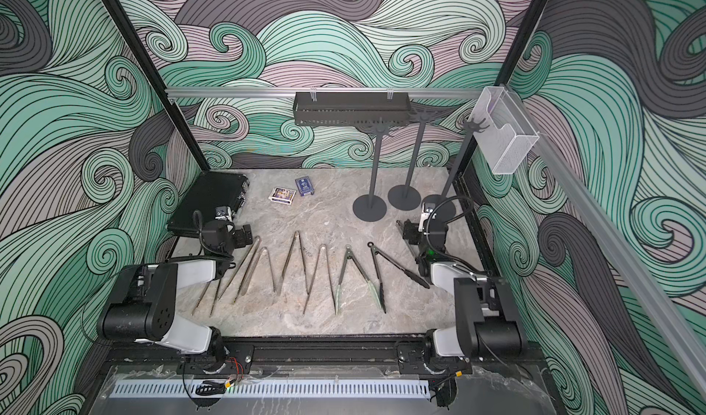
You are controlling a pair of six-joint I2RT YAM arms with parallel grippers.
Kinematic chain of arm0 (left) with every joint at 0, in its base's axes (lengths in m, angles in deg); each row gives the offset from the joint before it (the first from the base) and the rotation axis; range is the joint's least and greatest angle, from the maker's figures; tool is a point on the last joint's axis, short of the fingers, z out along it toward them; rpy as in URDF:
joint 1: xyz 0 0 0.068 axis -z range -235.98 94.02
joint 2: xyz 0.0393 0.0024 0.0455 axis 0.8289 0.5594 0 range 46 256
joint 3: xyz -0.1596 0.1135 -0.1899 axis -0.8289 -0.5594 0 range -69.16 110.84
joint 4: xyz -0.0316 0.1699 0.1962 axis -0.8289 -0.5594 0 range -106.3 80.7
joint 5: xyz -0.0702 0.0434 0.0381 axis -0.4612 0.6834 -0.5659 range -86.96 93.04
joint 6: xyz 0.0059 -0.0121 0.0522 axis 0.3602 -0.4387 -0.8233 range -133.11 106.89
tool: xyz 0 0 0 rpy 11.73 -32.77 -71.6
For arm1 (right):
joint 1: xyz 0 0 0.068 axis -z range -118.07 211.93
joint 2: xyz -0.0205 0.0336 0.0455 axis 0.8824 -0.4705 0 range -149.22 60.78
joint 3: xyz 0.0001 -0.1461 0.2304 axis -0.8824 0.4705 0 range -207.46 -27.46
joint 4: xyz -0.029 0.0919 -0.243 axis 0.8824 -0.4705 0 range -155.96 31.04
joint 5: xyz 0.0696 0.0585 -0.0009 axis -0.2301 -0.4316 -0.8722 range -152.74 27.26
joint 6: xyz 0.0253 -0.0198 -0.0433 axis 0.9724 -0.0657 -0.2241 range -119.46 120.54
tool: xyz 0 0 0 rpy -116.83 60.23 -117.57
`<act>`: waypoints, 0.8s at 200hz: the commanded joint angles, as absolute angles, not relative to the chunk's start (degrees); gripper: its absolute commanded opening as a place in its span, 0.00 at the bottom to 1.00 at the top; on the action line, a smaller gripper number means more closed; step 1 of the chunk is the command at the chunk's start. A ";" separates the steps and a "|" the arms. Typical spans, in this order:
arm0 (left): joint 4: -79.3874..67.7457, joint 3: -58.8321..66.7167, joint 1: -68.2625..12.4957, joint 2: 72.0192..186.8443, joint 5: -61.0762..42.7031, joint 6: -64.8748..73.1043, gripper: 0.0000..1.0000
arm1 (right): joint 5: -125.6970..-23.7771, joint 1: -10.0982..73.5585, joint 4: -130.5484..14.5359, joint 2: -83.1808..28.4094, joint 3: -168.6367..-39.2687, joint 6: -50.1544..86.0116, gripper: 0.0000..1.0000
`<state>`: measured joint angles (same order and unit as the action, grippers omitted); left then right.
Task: Hang food tongs on kitchen utensil racks
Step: Move the rack to the center of the board.
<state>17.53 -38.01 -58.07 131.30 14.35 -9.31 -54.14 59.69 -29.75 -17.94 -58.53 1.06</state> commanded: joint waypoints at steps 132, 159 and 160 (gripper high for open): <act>-10.64 -20.37 -52.14 107.28 -5.82 8.67 0.98 | -68.99 46.78 -48.98 -11.41 -83.31 5.45 0.99; -9.34 -20.90 -49.12 106.83 -6.13 7.19 0.98 | -67.41 46.39 -38.97 -20.10 -85.30 7.28 0.96; -9.28 -20.91 -48.99 106.82 -6.16 7.15 0.98 | -67.40 46.38 -38.64 -20.40 -85.39 7.38 0.96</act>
